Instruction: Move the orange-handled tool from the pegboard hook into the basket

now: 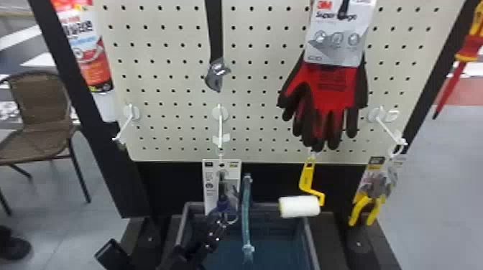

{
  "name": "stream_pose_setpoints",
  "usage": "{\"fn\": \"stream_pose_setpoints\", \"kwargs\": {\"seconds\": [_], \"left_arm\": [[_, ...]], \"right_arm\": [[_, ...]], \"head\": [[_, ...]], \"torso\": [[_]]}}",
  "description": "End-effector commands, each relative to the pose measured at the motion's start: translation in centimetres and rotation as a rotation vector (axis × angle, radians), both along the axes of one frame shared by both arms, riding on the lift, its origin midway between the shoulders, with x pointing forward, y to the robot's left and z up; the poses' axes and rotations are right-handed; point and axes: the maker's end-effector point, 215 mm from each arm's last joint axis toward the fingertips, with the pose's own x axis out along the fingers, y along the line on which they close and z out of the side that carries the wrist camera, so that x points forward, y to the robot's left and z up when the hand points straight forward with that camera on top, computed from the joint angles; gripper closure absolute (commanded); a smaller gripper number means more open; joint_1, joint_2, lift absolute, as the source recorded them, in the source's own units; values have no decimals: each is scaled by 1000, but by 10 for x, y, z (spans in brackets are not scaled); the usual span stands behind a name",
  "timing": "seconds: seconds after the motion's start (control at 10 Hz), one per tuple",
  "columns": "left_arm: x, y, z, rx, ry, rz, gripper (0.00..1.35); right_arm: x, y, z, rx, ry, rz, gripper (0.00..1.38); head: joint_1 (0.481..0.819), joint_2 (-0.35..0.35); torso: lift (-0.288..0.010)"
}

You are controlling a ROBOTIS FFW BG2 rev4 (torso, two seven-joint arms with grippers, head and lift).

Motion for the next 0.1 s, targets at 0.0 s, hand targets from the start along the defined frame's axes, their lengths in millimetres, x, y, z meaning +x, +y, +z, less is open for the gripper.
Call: {"fn": "stream_pose_setpoints", "kwargs": {"seconds": [0.0], "left_arm": [[0,-1,0,0,0,-2,492]], "right_arm": [[0,0,0,0,0,0,335]], "head": [[549,0]], "torso": [[-100]]}}
